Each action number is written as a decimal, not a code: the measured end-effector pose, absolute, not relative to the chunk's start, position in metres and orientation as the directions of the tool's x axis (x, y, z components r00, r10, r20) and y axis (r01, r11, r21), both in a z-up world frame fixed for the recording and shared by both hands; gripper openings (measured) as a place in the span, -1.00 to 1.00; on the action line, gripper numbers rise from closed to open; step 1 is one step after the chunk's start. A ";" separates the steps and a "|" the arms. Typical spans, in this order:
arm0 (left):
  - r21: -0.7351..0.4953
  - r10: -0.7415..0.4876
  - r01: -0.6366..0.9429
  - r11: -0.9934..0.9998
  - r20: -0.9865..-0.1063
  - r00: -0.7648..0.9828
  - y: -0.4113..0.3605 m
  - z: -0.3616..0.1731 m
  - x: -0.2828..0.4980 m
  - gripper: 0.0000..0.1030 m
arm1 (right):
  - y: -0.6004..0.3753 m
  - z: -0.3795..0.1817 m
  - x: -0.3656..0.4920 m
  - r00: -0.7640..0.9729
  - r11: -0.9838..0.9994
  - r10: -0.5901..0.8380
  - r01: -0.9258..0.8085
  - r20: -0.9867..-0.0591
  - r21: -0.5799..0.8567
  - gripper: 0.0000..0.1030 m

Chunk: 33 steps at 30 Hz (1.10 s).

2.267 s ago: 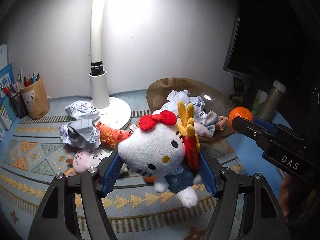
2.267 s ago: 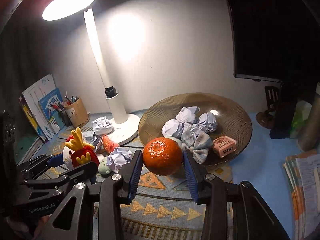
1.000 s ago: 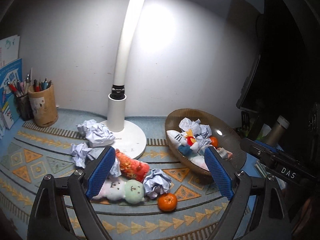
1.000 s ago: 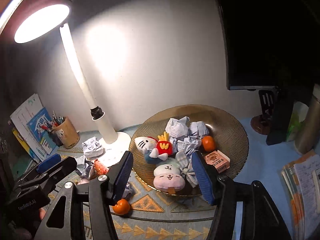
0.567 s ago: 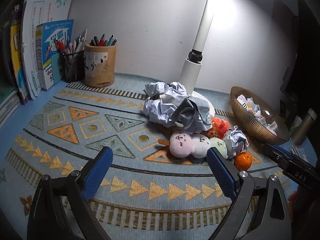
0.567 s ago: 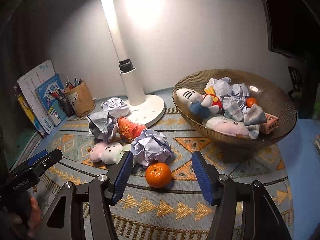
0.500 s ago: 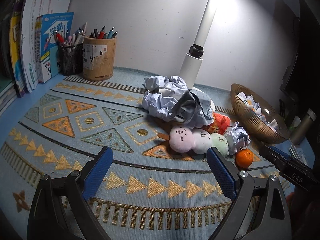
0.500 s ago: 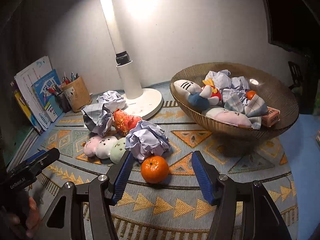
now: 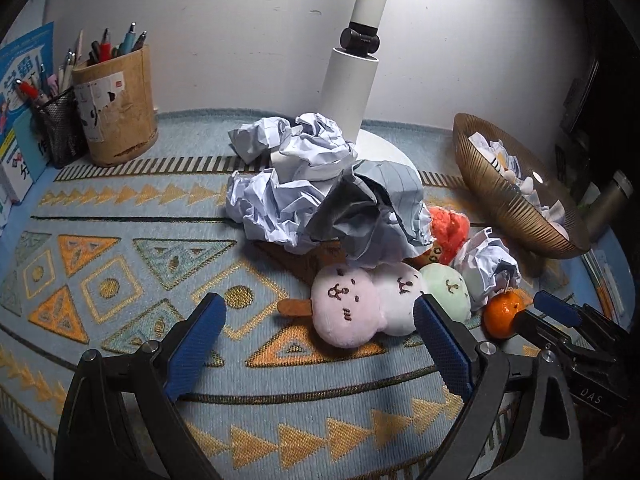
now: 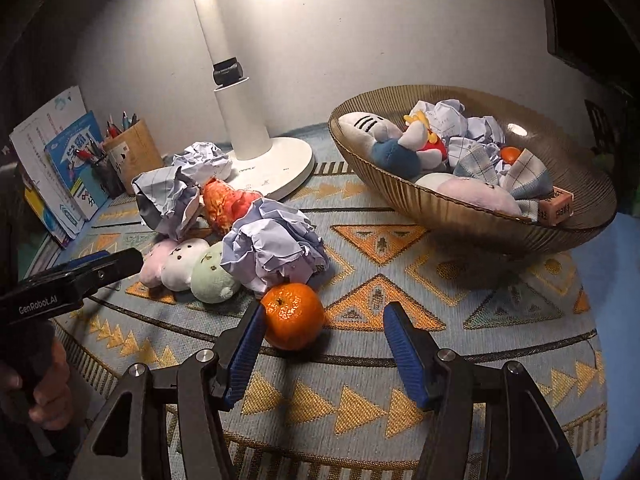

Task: Organize objects
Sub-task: 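Withdraw both open tools from the bowl toward the remaining plush and orange, then grasp the stacked pink-white-green plush with the left tool while the right grasps the other orange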

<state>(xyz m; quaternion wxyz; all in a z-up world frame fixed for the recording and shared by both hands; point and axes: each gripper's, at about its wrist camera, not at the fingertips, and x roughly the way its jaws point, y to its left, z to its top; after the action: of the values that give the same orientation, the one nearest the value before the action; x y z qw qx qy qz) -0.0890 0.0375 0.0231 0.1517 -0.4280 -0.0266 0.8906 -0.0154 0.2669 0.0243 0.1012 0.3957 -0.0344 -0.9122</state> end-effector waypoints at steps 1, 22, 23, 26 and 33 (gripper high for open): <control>-0.182 0.305 -0.262 -0.948 -0.755 -0.580 0.041 0.020 -0.094 0.84 | 0.264 0.024 -0.016 -0.663 -0.976 -0.215 0.169 -0.718 0.136 0.15; -0.087 0.376 -0.497 -0.863 -0.768 -0.519 0.082 0.036 -0.026 0.84 | 0.290 0.023 -0.012 -0.625 -0.967 -0.253 0.157 -0.738 0.198 -0.08; -0.095 0.388 -0.516 -0.851 -0.776 -0.497 0.085 0.035 -0.033 0.84 | 0.290 0.022 -0.013 -0.620 -0.966 -0.260 0.161 -0.740 0.204 -0.08; -0.087 0.391 -0.555 -0.827 -0.799 -0.457 0.098 0.026 -0.048 0.83 | 0.285 0.022 -0.012 -0.615 -0.961 -0.278 0.188 -0.738 0.205 -0.08; -0.045 0.364 -0.555 -0.831 -0.799 -0.479 0.114 0.017 -0.059 0.54 | 0.274 0.019 -0.020 -0.594 -0.956 -0.289 0.222 -0.751 0.191 -0.08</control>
<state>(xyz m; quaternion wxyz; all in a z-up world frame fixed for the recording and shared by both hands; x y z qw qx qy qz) -0.0594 0.1135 0.0170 0.2693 -0.4334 0.1106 0.8529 -0.0200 0.2745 0.0194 0.1432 0.4272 -0.0387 -0.8919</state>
